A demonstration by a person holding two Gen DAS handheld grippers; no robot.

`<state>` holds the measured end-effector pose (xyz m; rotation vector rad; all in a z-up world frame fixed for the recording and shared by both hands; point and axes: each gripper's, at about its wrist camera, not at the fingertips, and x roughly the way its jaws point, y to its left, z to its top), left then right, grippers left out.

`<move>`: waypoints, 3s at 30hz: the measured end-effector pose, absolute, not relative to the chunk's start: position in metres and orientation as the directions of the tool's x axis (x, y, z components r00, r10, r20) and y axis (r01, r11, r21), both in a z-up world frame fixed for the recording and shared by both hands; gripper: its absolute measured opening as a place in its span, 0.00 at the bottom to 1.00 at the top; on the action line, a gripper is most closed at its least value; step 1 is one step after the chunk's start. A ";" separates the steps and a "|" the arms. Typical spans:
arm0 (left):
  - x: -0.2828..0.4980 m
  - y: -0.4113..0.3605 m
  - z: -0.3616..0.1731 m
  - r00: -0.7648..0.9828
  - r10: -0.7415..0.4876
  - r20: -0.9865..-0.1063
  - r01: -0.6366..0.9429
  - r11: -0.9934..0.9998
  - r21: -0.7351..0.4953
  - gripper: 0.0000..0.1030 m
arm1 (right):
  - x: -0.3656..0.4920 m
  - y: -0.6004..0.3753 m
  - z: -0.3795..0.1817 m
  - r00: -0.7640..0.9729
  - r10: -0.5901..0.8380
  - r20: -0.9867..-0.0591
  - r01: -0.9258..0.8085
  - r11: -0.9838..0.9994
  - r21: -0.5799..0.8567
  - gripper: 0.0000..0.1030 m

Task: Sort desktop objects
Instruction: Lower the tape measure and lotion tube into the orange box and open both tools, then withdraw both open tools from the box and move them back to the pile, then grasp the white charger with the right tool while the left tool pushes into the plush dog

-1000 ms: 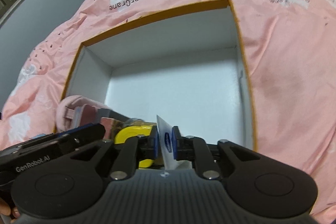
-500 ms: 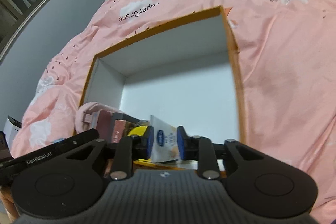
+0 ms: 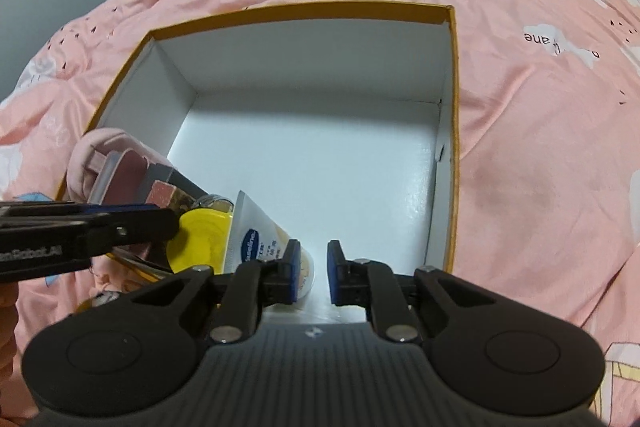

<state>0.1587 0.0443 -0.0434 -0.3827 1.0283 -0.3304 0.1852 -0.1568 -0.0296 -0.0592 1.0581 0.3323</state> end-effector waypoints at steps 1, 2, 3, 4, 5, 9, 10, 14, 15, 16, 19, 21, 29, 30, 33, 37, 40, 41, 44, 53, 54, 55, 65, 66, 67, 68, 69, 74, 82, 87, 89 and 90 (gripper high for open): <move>0.161 0.043 -0.047 0.462 -0.445 -0.767 0.083 0.883 -0.463 0.22 | 0.186 -0.156 -0.031 0.443 0.242 -0.863 -0.302 0.947 0.111 0.14; 0.163 0.043 -0.050 0.449 -0.450 -0.772 0.079 0.881 -0.467 0.22 | 0.185 -0.156 -0.031 0.441 0.244 -0.864 -0.306 0.945 0.111 0.14; 0.166 0.044 -0.052 0.441 -0.462 -0.769 0.077 0.874 -0.481 0.22 | 0.185 -0.156 -0.032 0.438 0.246 -0.864 -0.309 0.944 0.112 0.14; 0.168 0.044 -0.054 0.432 -0.468 -0.771 0.072 0.870 -0.488 0.22 | 0.185 -0.156 -0.032 0.435 0.251 -0.865 -0.313 0.943 0.116 0.14; 0.169 0.044 -0.056 0.429 -0.470 -0.771 0.069 0.869 -0.491 0.22 | 0.185 -0.156 -0.033 0.431 0.259 -0.865 -0.318 0.940 0.123 0.14; 0.172 0.049 -0.054 0.435 -0.478 -0.763 0.056 0.860 -0.507 0.22 | 0.188 -0.153 -0.037 0.401 0.288 -0.870 -0.324 0.933 0.159 0.12; 0.170 0.051 -0.051 0.448 -0.478 -0.756 0.057 0.859 -0.509 0.22 | 0.189 -0.153 -0.038 0.396 0.290 -0.871 -0.325 0.932 0.163 0.12; 0.162 0.064 -0.040 0.500 -0.463 -0.732 0.042 0.857 -0.513 0.22 | 0.195 -0.157 -0.041 0.358 0.325 -0.875 -0.298 0.928 0.223 0.04; 0.160 0.066 -0.038 0.512 -0.448 -0.733 0.034 0.863 -0.503 0.22 | 0.197 -0.157 -0.042 0.345 0.327 -0.880 -0.287 0.929 0.233 0.04; 0.158 0.068 -0.036 0.519 -0.434 -0.736 0.026 0.869 -0.494 0.22 | 0.198 -0.157 -0.043 0.330 0.330 -0.885 -0.277 0.930 0.243 0.03; 0.153 0.071 -0.034 0.530 -0.427 -0.733 0.017 0.869 -0.494 0.22 | 0.197 -0.156 -0.044 0.311 0.331 -0.891 -0.276 0.928 0.249 0.03; 0.150 0.070 -0.032 0.542 -0.421 -0.727 0.022 0.872 -0.489 0.22 | 0.197 -0.156 -0.044 0.311 0.328 -0.892 -0.277 0.929 0.246 0.03; 0.124 0.048 -0.010 0.621 -0.349 -0.702 0.087 0.921 -0.380 0.22 | 0.173 -0.148 -0.028 0.441 0.245 -0.863 -0.357 0.931 0.081 0.05; 0.120 0.046 -0.008 0.626 -0.346 -0.699 0.092 0.923 -0.375 0.22 | 0.168 -0.148 -0.024 0.464 0.241 -0.853 -0.365 0.929 0.063 0.05; 0.107 0.040 -0.003 0.642 -0.327 -0.694 0.109 0.934 -0.339 0.22 | 0.148 -0.149 -0.012 0.551 0.222 -0.805 -0.382 0.924 -0.007 0.07; 0.091 0.032 0.007 0.673 -0.293 -0.679 0.135 0.951 -0.277 0.27 | 0.117 -0.153 0.005 0.655 0.243 -0.716 -0.393 0.918 -0.048 0.18; 0.077 0.029 0.014 0.696 -0.278 -0.662 0.153 0.958 -0.242 0.31 | 0.097 -0.153 0.014 0.699 0.276 -0.660 -0.400 0.916 -0.041 0.31; 0.073 0.028 0.016 0.704 -0.267 -0.658 0.153 0.962 -0.226 0.33 | 0.090 -0.154 0.017 0.714 0.283 -0.641 -0.400 0.915 -0.041 0.35; 0.060 0.029 0.020 0.724 -0.233 -0.650 0.151 0.972 -0.180 0.33 | 0.070 -0.156 0.021 0.741 0.310 -0.596 -0.406 0.914 -0.029 0.38; 0.033 0.059 0.012 0.684 -0.217 -0.697 0.082 0.971 -0.223 0.36 | 0.030 -0.152 -0.001 0.748 0.330 -0.576 -0.402 0.916 0.002 0.59; 0.032 0.063 0.007 0.656 -0.221 -0.721 0.070 0.970 -0.233 0.36 | 0.028 -0.152 -0.006 0.736 0.324 -0.594 -0.399 0.917 0.007 0.59; 0.031 0.065 0.002 0.631 -0.225 -0.743 0.060 0.968 -0.242 0.36 | 0.027 -0.152 -0.012 0.718 0.329 -0.613 -0.402 0.915 0.020 0.59; 0.014 0.043 -0.043 0.463 -0.176 -0.869 0.105 0.984 -0.143 0.36 | 0.022 -0.132 -0.061 0.552 0.308 -0.774 -0.471 0.882 0.015 0.58; 0.014 0.040 -0.045 0.456 -0.170 -0.874 0.119 0.984 -0.130 0.36 | 0.021 -0.130 -0.065 0.546 0.294 -0.785 -0.476 0.879 -0.001 0.58; 0.014 0.037 -0.047 0.452 -0.163 -0.877 0.129 0.985 -0.117 0.36 | 0.022 -0.128 -0.068 0.538 0.283 -0.794 -0.484 0.875 -0.016 0.57; 0.014 0.035 -0.048 0.449 -0.154 -0.880 0.136 0.985 -0.103 0.36 | 0.023 -0.127 -0.071 0.530 0.269 -0.805 -0.493 0.869 -0.034 0.56; 0.015 0.034 -0.049 0.446 -0.150 -0.882 0.140 0.985 -0.097 0.36 | 0.025 -0.124 -0.074 0.520 0.256 -0.815 -0.508 0.860 -0.054 0.55; 0.023 0.041 -0.054 0.414 -0.174 -0.893 0.117 0.984 -0.137 0.36 | 0.022 -0.108 -0.083 0.536 0.206 -0.819 -0.648 0.722 -0.243 0.53; 0.029 0.049 -0.056 0.405 -0.201 -0.892 0.092 0.980 -0.179 0.36 | 0.011 -0.098 -0.072 0.486 0.332 -0.809 -0.778 0.587 -0.226 0.46; 0.029 0.049 -0.051 0.424 -0.180 -0.887 0.090 0.984 -0.156 0.36 | 0.011 -0.103 -0.057 0.417 0.404 -0.814 -0.801 0.586 -0.120 0.47; 0.029 0.049 -0.049 0.433 -0.171 -0.885 0.091 0.985 -0.146 0.36 | 0.015 -0.102 -0.054 0.380 0.440 -0.814 -0.800 0.598 -0.051 0.47; 0.028 0.049 -0.048 0.437 -0.164 -0.884 0.088 0.986 -0.139 0.36 | 0.016 -0.099 -0.053 0.365 0.454 -0.813 -0.796 0.605 -0.020 0.47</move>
